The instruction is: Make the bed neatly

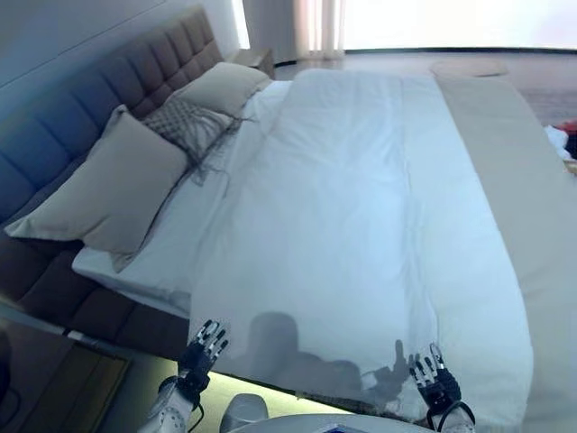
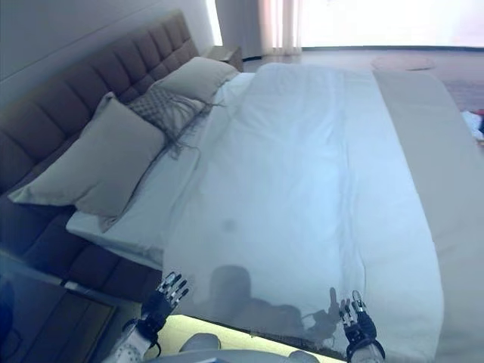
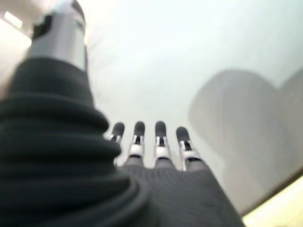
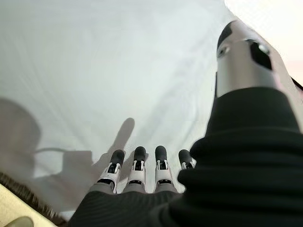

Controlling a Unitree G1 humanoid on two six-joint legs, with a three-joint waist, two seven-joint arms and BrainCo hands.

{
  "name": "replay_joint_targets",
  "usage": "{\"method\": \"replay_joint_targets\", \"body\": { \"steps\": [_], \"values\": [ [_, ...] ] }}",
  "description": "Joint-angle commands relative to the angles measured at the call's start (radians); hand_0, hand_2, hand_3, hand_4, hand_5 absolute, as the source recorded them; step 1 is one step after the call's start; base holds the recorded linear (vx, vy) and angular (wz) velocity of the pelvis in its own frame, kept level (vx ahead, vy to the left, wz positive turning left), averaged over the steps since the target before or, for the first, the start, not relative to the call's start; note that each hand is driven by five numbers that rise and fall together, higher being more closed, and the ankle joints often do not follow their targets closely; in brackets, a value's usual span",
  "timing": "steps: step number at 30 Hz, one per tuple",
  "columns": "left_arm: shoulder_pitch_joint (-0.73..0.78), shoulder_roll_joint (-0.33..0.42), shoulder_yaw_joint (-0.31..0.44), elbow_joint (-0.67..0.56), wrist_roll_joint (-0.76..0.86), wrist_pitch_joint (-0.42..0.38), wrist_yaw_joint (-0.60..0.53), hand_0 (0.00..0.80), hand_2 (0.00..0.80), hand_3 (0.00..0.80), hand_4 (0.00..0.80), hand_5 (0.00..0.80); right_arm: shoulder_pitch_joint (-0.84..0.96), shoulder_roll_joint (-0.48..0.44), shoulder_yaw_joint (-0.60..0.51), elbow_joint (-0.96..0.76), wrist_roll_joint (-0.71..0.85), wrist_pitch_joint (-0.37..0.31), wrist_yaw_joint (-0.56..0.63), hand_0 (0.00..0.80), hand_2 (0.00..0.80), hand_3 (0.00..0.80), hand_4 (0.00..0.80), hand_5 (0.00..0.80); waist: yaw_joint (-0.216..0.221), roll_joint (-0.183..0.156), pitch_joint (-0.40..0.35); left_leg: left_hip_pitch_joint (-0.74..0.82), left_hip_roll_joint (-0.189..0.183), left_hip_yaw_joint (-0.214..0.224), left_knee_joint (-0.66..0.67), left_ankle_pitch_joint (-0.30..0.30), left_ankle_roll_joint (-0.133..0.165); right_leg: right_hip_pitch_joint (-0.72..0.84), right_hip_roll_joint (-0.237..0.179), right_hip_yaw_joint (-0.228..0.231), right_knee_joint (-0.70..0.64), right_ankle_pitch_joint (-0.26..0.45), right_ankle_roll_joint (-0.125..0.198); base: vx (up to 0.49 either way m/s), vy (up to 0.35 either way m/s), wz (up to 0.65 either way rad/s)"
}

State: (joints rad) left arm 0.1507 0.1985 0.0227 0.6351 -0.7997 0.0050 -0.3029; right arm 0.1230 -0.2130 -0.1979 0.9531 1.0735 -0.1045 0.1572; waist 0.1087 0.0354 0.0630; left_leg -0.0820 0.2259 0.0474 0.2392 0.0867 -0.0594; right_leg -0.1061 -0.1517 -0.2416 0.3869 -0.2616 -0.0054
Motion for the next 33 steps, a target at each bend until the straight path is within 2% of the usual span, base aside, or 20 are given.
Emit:
{"method": "replay_joint_targets", "body": {
  "steps": [1, 3, 5, 6, 8, 9, 11, 13, 15, 18, 21, 24, 26, 28, 31, 33],
  "values": [
    [-0.033, 0.039, 0.023, -0.114, -0.023, -0.020, 0.004, 0.000, 0.000, 0.000, 0.000, 0.000, -0.013, 0.000, -0.051, -0.103, 0.058, -0.030, 0.019, 0.000, 0.000, 0.000, 0.000, 0.000, 0.003, 0.026, 0.048, 0.010, 0.067, -0.032, -0.073, 0.039, -0.083, 0.057, -0.135, 0.010, -0.107, 0.166, 0.124, -0.061, 0.651, 0.11],
    [-0.064, 0.044, 0.005, -0.113, -0.023, -0.014, 0.014, 0.000, 0.000, 0.000, 0.000, 0.000, -0.018, 0.013, -0.044, -0.174, 0.070, -0.017, -0.014, 0.000, 0.000, 0.000, 0.000, 0.000, -0.010, 0.031, 0.063, -0.004, 0.041, -0.017, -0.065, -0.036, -0.081, 0.029, -0.241, 0.005, -0.072, 0.192, 0.173, -0.055, 0.680, 0.21],
    [-0.065, 0.058, 0.004, -0.119, -0.009, -0.001, 0.032, 0.000, 0.000, 0.000, 0.000, 0.000, -0.012, 0.033, -0.039, -0.219, 0.057, 0.000, -0.044, 0.000, 0.000, 0.000, 0.000, 0.000, -0.018, 0.025, 0.069, 0.002, -0.027, 0.007, -0.045, -0.118, -0.048, 0.028, -0.329, 0.010, -0.072, 0.242, 0.196, 0.069, 0.624, 0.39],
    [-0.055, 0.062, 0.010, -0.117, 0.023, -0.007, 0.050, 0.000, 0.000, 0.000, 0.000, 0.000, -0.007, 0.051, -0.036, -0.244, 0.079, 0.028, -0.088, 0.000, 0.000, 0.000, 0.000, 0.000, -0.017, 0.019, 0.067, 0.002, -0.071, 0.011, -0.023, -0.148, -0.030, 0.039, -0.355, 0.021, -0.093, 0.284, 0.198, 0.123, 0.508, 0.44],
    [-0.039, 0.075, 0.024, -0.133, 0.063, -0.028, 0.043, 0.000, 0.000, 0.000, 0.000, 0.000, -0.002, 0.078, -0.028, -0.272, 0.099, 0.071, -0.095, 0.000, 0.000, 0.000, 0.000, 0.000, -0.016, 0.010, 0.064, 0.016, -0.119, 0.023, -0.024, -0.176, 0.003, 0.019, -0.377, 0.022, -0.104, 0.378, 0.207, 0.094, 0.365, 0.33],
    [-0.024, 0.088, 0.034, -0.149, 0.080, -0.038, 0.051, 0.000, 0.000, 0.000, 0.000, 0.000, 0.001, 0.083, -0.016, -0.273, 0.074, 0.078, -0.075, 0.000, 0.000, 0.000, 0.000, 0.000, -0.010, 0.011, 0.064, 0.035, -0.134, 0.031, -0.050, -0.180, 0.019, 0.001, -0.369, 0.012, -0.092, 0.398, 0.210, 0.067, 0.324, 0.08],
    [-0.006, 0.114, 0.029, -0.153, 0.156, -0.099, 0.103, 0.000, 0.000, 0.000, 0.000, 0.000, -0.018, 0.079, 0.026, -0.256, 0.118, 0.071, -0.062, 0.000, 0.000, 0.000, 0.000, 0.000, -0.002, 0.018, 0.060, 0.053, -0.145, 0.035, -0.076, -0.185, 0.030, -0.028, -0.299, 0.032, -0.104, 0.369, 0.199, 0.004, 0.216, -0.31],
    [-0.029, 0.151, 0.005, -0.122, 0.265, -0.178, 0.199, 0.000, 0.000, 0.000, 0.000, 0.000, -0.043, 0.073, 0.047, -0.237, 0.134, 0.076, -0.050, 0.000, 0.000, 0.000, 0.000, 0.000, -0.006, 0.005, 0.056, 0.033, -0.155, 0.033, -0.067, -0.186, 0.032, -0.031, -0.235, 0.020, -0.185, 0.356, 0.193, -0.036, 0.023, -0.43],
    [-0.069, 0.178, -0.013, -0.091, 0.395, -0.231, 0.314, 0.000, 0.000, 0.000, 0.000, 0.000, -0.050, 0.071, 0.054, -0.221, 0.089, 0.091, -0.032, 0.000, 0.000, 0.000, 0.000, 0.000, -0.016, -0.011, 0.062, 0.025, -0.159, 0.038, -0.052, -0.195, 0.033, -0.047, -0.234, 0.029, -0.195, 0.380, 0.200, 0.001, -0.028, -0.07],
    [-0.119, 0.202, -0.041, -0.096, 0.574, -0.255, 0.442, 0.000, 0.000, 0.000, 0.000, 0.000, -0.048, 0.059, 0.094, -0.235, 0.071, 0.105, -0.044, 0.000, 0.000, 0.000, 0.000, 0.000, -0.024, -0.026, 0.072, 0.034, -0.133, 0.047, -0.063, -0.188, 0.018, -0.062, -0.222, 0.015, -0.193, 0.372, 0.211, 0.006, -0.012, -0.06],
    [-0.179, 0.226, -0.118, -0.105, 0.772, -0.275, 0.581, 0.000, 0.000, 0.000, 0.000, 0.000, -0.049, 0.045, 0.121, -0.249, 0.074, 0.114, -0.044, 0.000, 0.000, 0.000, 0.000, 0.000, -0.042, -0.031, 0.082, 0.032, -0.099, 0.054, -0.075, -0.168, -0.003, -0.064, -0.206, 0.005, -0.206, 0.366, 0.213, -0.016, -0.022, -0.07],
    [-0.285, 0.231, -0.214, -0.097, 0.970, -0.272, 0.698, 0.000, 0.000, 0.000, 0.000, 0.000, -0.075, 0.038, 0.158, -0.250, 0.098, 0.099, -0.081, 0.000, 0.000, 0.000, 0.000, 0.000, -0.062, -0.025, 0.108, 0.005, -0.091, 0.059, -0.098, -0.141, -0.013, -0.120, -0.209, -0.005, -0.187, 0.376, 0.218, -0.135, 0.023, -0.08],
    [-0.353, 0.230, -0.277, -0.099, 1.054, -0.262, 0.775, 0.000, 0.000, 0.000, 0.000, 0.000, -0.105, 0.020, 0.173, -0.241, 0.123, 0.090, -0.094, 0.000, 0.000, 0.000, 0.000, 0.000, -0.083, -0.017, 0.137, -0.019, -0.097, 0.054, -0.101, -0.135, -0.012, -0.181, -0.219, 0.014, -0.163, 0.384, 0.223, -0.211, 0.127, -0.06],
    [-0.444, 0.220, -0.346, -0.089, 1.157, -0.251, 0.885, 0.000, 0.000, 0.000, 0.000, 0.000, -0.159, -0.012, 0.189, -0.235, 0.135, 0.066, -0.096, 0.000, 0.000, 0.000, 0.000, 0.000, -0.109, -0.004, 0.194, -0.079, -0.119, 0.047, -0.071, -0.148, -0.008, -0.295, -0.231, 0.060, -0.106, 0.388, 0.228, -0.334, 0.207, -0.16],
    [-0.532, 0.211, -0.399, -0.060, 1.230, -0.226, 0.991, 0.000, 0.000, 0.000, 0.000, 0.000, -0.221, -0.045, 0.223, -0.242, 0.141, 0.044, -0.118, 0.000, 0.000, 0.000, 0.000, 0.000, -0.119, -0.001, 0.253, -0.172, -0.153, -0.003, -0.014, -0.169, 0.002, -0.401, -0.201, 0.130, -0.089, 0.403, 0.226, -0.235, 0.119, -0.31],
    [-0.566, 0.215, -0.416, -0.038, 1.260, -0.210, 1.049, 0.000, 0.000, 0.000, 0.000, 0.000, -0.234, -0.054, 0.238, -0.262, 0.145, 0.029, -0.132, 0.000, 0.000, 0.000, 0.000, 0.000, -0.134, -0.008, 0.290, -0.231, -0.161, -0.008, 0.018, -0.170, 0.007, -0.455, -0.188, 0.163, -0.087, 0.425, 0.225, -0.142, 0.030, -0.55]
  ]
}}
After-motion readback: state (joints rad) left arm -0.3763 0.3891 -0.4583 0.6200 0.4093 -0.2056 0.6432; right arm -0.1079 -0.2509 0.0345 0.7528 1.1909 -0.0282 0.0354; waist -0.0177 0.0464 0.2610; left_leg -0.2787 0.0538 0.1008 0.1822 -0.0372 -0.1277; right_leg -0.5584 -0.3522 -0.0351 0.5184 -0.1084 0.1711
